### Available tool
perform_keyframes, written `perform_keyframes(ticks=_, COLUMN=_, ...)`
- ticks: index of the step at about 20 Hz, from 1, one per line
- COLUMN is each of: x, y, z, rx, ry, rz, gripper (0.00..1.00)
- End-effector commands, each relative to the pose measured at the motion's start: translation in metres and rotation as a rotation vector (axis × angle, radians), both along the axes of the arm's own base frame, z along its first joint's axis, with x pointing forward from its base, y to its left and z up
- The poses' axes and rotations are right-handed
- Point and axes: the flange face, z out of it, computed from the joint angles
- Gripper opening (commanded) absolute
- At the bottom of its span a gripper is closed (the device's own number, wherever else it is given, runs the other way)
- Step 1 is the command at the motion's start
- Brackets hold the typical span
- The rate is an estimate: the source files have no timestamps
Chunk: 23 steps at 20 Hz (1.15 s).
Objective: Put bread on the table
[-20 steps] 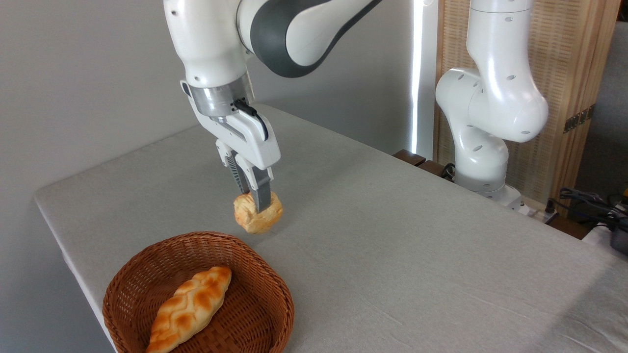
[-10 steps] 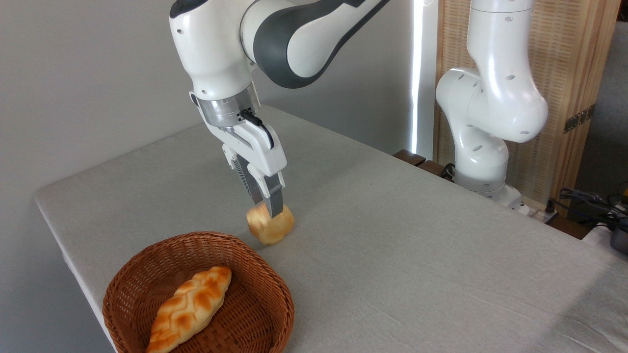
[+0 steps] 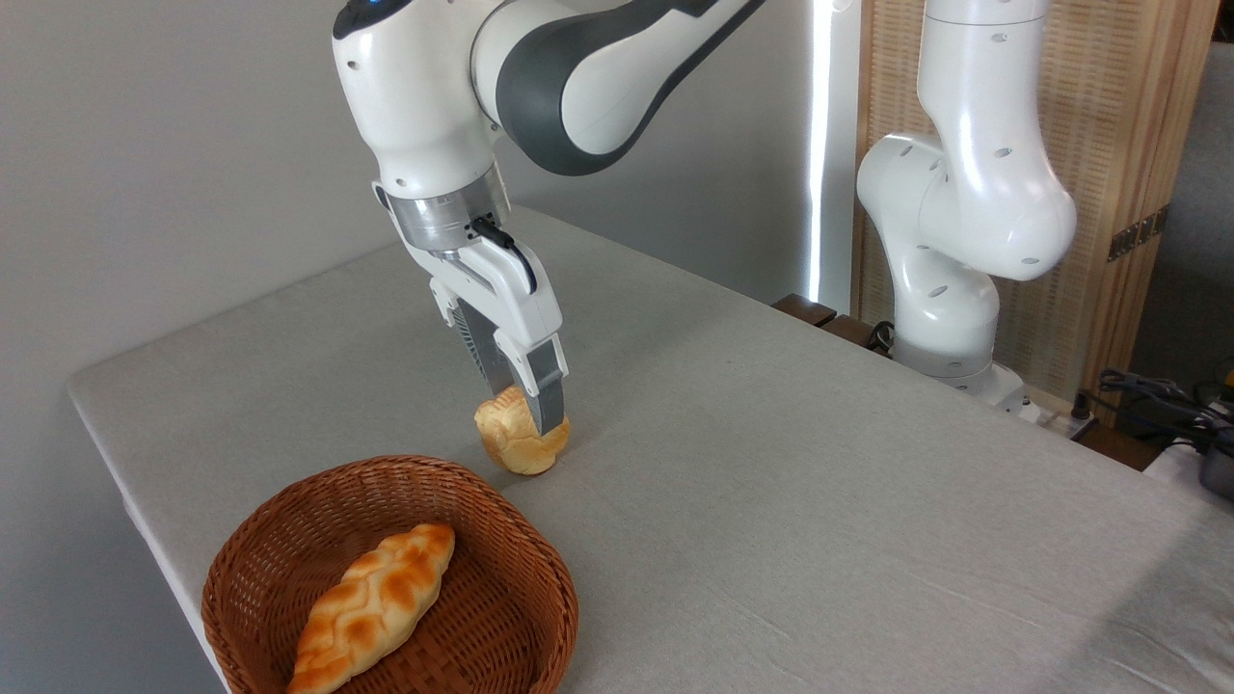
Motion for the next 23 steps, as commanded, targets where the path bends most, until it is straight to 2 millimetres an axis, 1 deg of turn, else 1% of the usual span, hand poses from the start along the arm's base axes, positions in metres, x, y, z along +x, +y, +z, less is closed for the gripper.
perform_keyframes(ticks=1, x=0.006, y=0.002, z=0.031, rx=-0.020, ry=-0.060, rz=0.022, gripper=1.00)
perform_keyframes(ticks=3, x=0.013, y=0.005, z=0.048, rx=-0.032, ry=-0.097, rz=0.032, gripper=1.00)
perform_keyframes(ticks=4, x=0.014, y=0.007, z=0.051, rx=-0.035, ry=-0.103, rz=0.035, gripper=1.00)
perform_keyframes(ticks=5, x=0.017, y=0.010, z=0.058, rx=-0.038, ry=-0.121, rz=0.042, gripper=1.00)
perform_keyframes(ticks=6, x=0.020, y=0.017, z=0.065, rx=-0.039, ry=-0.138, rz=0.054, gripper=1.00)
perform_keyframes(ticks=7, x=0.022, y=0.024, z=0.068, rx=-0.042, ry=-0.145, rz=0.067, gripper=1.00)
perform_keyframes(ticks=8, x=0.026, y=0.036, z=0.073, rx=-0.044, ry=-0.161, rz=0.089, gripper=1.00)
perform_keyframes(ticks=9, x=0.028, y=0.043, z=0.079, rx=-0.047, ry=-0.182, rz=0.102, gripper=1.00)
perform_keyframes(ticks=10, x=0.029, y=0.046, z=0.080, rx=-0.047, ry=-0.188, rz=0.107, gripper=1.00)
perform_keyframes(ticks=13, x=0.035, y=0.071, z=0.085, rx=-0.042, ry=-0.228, rz=0.150, gripper=1.00)
perform_keyframes(ticks=15, x=0.039, y=0.082, z=0.092, rx=-0.039, ry=-0.247, rz=0.166, gripper=1.00)
perform_keyframes(ticks=16, x=0.040, y=0.083, z=0.091, rx=-0.037, ry=-0.248, rz=0.163, gripper=1.00)
perform_keyframes(ticks=18, x=0.041, y=0.098, z=0.091, rx=-0.035, ry=-0.256, rz=0.156, gripper=1.00)
perform_keyframes(ticks=23, x=0.041, y=0.099, z=0.091, rx=-0.041, ry=-0.253, rz=0.149, gripper=1.00)
